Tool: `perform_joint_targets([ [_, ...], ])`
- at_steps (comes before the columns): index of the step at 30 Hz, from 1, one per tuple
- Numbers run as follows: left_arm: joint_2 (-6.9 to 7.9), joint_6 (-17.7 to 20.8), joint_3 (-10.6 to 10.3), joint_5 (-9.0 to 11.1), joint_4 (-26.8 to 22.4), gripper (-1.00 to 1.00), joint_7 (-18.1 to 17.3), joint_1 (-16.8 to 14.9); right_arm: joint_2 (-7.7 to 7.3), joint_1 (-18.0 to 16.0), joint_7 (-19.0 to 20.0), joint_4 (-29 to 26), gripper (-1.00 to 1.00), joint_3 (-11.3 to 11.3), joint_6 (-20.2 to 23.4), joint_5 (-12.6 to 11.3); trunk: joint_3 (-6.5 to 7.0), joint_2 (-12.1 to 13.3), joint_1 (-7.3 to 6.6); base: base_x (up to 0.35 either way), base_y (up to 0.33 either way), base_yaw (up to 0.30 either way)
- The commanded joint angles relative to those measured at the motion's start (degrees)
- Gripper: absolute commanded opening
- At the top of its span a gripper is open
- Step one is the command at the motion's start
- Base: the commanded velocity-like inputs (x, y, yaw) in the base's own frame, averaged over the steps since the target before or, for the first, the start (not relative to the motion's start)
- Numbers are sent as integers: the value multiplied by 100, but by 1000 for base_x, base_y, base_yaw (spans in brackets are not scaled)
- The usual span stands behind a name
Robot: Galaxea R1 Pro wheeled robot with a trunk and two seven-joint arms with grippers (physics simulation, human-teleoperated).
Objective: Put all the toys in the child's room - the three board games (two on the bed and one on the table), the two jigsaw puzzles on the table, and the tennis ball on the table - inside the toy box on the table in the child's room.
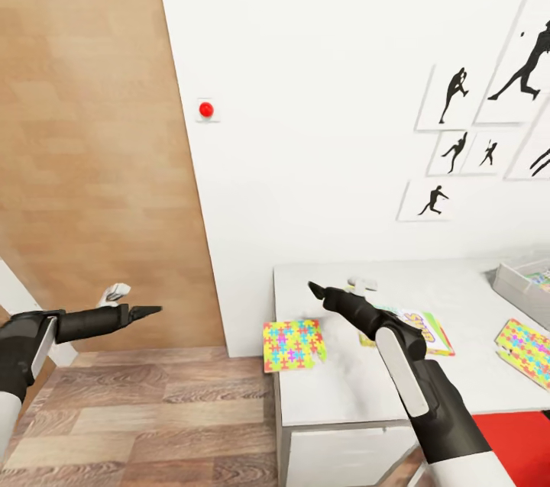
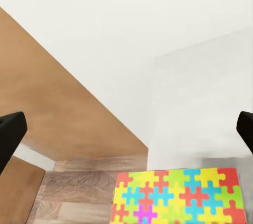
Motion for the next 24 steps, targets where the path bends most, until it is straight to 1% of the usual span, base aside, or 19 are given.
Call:
perform_joint_targets([
  [1, -28, 51, 9, -19, -4, 100, 69, -6, -4, 0, 69, -19, 100, -9, 47, -43, 0, -8, 2, 0, -198, -71],
  [2, -80, 47, 2, -19, -3, 100, 225, -6, -5, 7, 171, -40, 100, -23, 86, -110, 7, -8, 2, 0, -218, -45],
  [4, -131, 44, -4, -21, -3, 100, 351, -6, -6, 12, 261, -57, 100, -32, 113, -157, 21, -8, 2, 0, -236, -33],
  [8, -310, 34, -12, -27, -3, 100, 641, -6, -7, 18, 420, -78, 100, -45, 147, -225, 31, -8, 2, 0, -269, -12],
  [11, -356, -1, -13, -28, -3, 100, 714, -6, -7, 19, 449, -78, 100, -50, 153, -239, 33, -8, 2, 0, -187, -3],
  [15, -386, -67, -19, -29, -2, 100, 757, -6, -7, 19, 509, -86, 100, -72, 191, -307, 33, -8, 2, 0, -46, -1],
  [17, -391, -75, -20, -29, -2, 100, 762, -6, -7, 19, 689, -115, 100, -79, 281, -425, 33, -8, 2, 0, -70, 0],
  [18, -388, -77, -18, -26, -2, 100, 763, -6, -7, 19, 855, -140, 100, -81, 339, -495, 34, -8, 2, 0, -107, 0],
  [20, -387, -79, -20, -24, -2, 100, 761, -6, -8, 19, 1025, -168, 100, -82, 392, -544, 34, -8, 2, 0, -107, 0],
  [22, -386, -80, -23, -18, -2, 100, 751, -6, -7, 19, 1399, -264, 100, -83, 498, -595, 34, -8, 2, 0, -71, 0],
  [24, -379, -82, -29, -12, 12, 100, 723, -10, -7, 19, 1626, -309, 100, -83, 551, -608, 34, -8, 2, 0, -37, 0],
])
